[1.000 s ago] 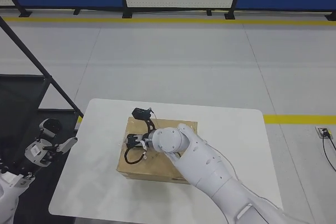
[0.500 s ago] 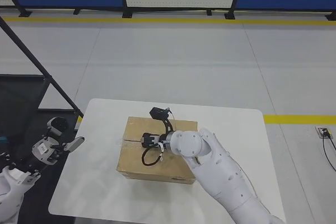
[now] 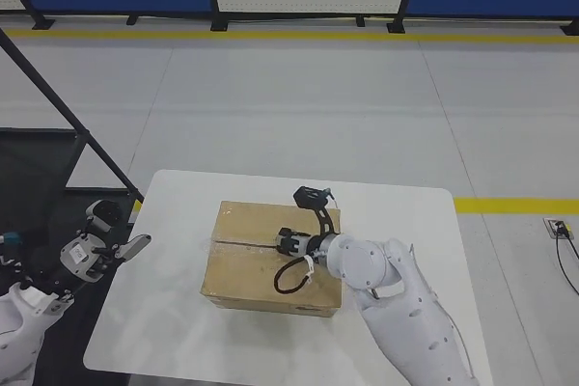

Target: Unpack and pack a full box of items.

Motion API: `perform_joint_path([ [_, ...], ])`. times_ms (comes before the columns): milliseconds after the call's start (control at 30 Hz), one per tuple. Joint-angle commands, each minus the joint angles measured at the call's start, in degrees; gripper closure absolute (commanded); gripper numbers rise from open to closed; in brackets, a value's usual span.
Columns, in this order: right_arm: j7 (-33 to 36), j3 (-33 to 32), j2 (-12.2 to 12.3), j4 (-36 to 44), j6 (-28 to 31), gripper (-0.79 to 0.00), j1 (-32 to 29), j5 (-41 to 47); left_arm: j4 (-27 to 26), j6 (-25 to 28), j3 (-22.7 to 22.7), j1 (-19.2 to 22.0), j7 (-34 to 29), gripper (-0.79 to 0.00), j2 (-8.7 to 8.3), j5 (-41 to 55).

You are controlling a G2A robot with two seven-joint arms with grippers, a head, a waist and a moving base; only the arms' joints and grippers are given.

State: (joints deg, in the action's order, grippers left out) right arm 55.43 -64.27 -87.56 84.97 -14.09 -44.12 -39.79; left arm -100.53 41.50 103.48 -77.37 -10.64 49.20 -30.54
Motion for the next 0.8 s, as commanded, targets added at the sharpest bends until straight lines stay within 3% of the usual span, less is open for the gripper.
perform_joint_path([
  [0,0.25,-0.62,0.35,1.33,-0.08,0.0,-0.69,-1.49,0.03,0.05,-0.07,0.13,-0.08,-0.785,0.02,0.13],
  [367,0.17,-2.13,2.08,8.95,6.19,0.0,-6.96,-6.35,0.01,0.05,-0.49,0.68,-0.76,-0.785,0.14,-0.26],
  [767,-3.04,0.52,1.59,0.62,2.93,0.0,-1.5,-8.85,0.15,-0.03,-0.61,0.9,-1.21,-0.785,0.26,-0.5],
])
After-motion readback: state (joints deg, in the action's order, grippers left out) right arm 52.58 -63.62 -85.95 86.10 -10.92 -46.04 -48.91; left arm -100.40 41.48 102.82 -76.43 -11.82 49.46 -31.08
